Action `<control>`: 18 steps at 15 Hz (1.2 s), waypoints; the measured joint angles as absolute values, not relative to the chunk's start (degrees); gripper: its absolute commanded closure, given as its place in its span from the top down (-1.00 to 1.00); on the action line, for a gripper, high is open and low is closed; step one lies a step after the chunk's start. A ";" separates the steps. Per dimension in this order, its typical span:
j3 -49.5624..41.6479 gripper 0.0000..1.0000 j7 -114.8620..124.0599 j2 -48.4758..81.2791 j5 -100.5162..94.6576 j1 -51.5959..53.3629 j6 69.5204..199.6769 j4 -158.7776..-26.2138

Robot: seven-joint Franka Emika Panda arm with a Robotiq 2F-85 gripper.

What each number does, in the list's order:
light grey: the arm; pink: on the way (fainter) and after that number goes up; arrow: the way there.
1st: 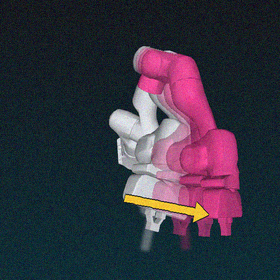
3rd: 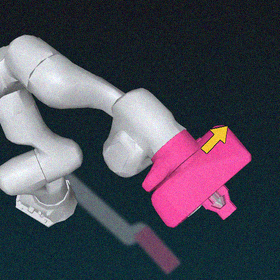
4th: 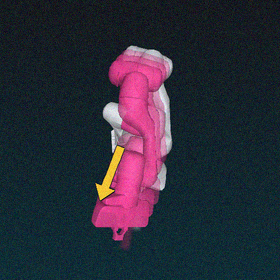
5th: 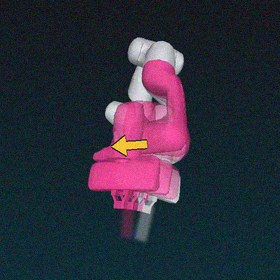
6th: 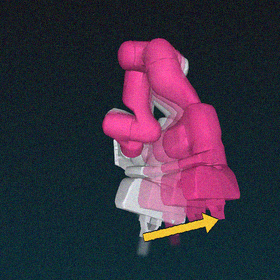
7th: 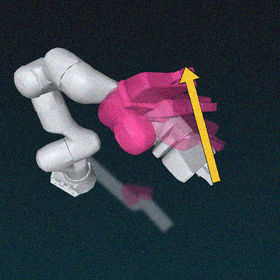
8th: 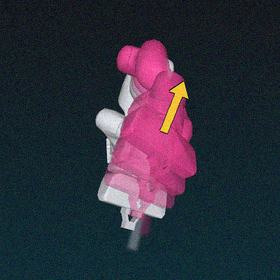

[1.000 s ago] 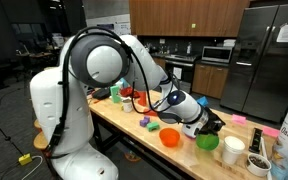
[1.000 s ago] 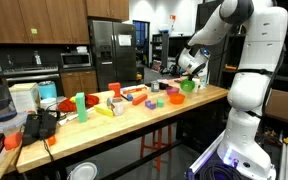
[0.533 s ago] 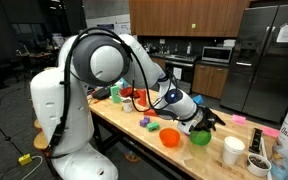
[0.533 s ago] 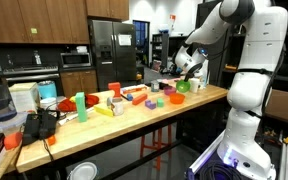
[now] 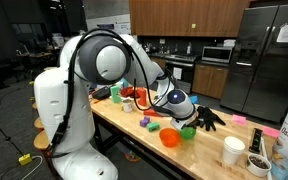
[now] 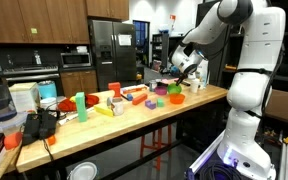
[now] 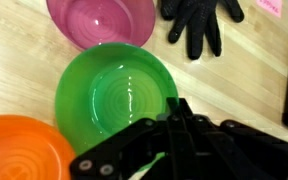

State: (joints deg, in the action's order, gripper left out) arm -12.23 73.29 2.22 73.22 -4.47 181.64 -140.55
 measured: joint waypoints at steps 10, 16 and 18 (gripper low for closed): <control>-12.29 0.73 87.19 3.15 66.58 -4.27 176.06 -140.03; -12.33 1.00 91.84 3.37 61.73 -4.25 176.03 -139.74; -12.28 1.00 92.37 3.35 60.78 -4.05 176.15 -139.50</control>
